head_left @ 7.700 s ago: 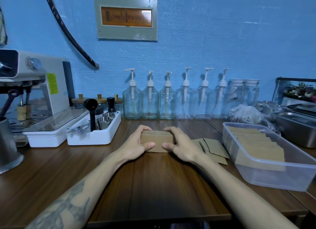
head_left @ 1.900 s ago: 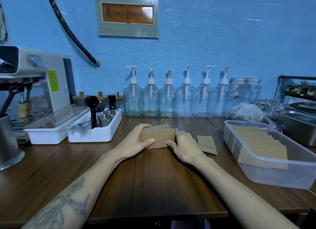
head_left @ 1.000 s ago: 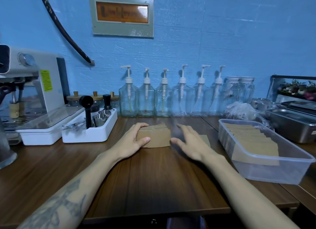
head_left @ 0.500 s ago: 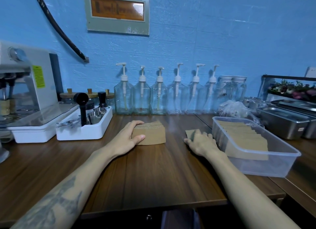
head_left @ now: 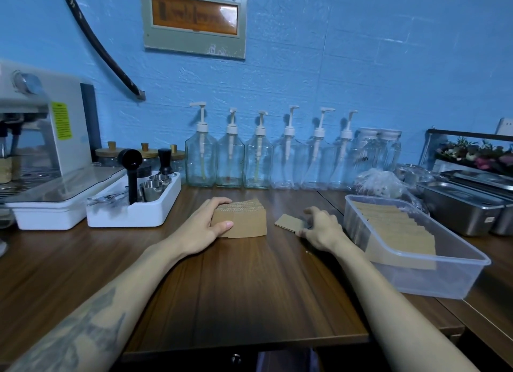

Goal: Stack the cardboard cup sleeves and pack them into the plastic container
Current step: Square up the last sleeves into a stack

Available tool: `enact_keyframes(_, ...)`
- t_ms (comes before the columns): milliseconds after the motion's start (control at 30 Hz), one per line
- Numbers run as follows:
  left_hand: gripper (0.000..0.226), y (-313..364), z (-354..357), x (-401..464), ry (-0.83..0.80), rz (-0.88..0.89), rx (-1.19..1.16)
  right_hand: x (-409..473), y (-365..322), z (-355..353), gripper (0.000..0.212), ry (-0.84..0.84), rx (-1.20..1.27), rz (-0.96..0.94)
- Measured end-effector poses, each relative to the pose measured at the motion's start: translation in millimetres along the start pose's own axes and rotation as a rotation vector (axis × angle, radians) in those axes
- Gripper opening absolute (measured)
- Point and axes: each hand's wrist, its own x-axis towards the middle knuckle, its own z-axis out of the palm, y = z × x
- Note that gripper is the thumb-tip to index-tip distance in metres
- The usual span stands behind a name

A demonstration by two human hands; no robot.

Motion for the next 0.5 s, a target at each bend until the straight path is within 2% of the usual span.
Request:
enact_keyframes(133,0.046,-1,1,1,0.005,-0.004,0.000,3,-1,-1,0.071,-0.008,0.148,-0.058)
enact_keyframes(267,0.047,-2,1,2,0.017,0.005,0.013,3,-3,0,0.071,0.029,0.066,-0.118)
enact_keyframes(500,0.047,-6,1,3,0.031,-0.001,0.038,-8,-8,-4,0.043,0.267,-0.021,-0.322)
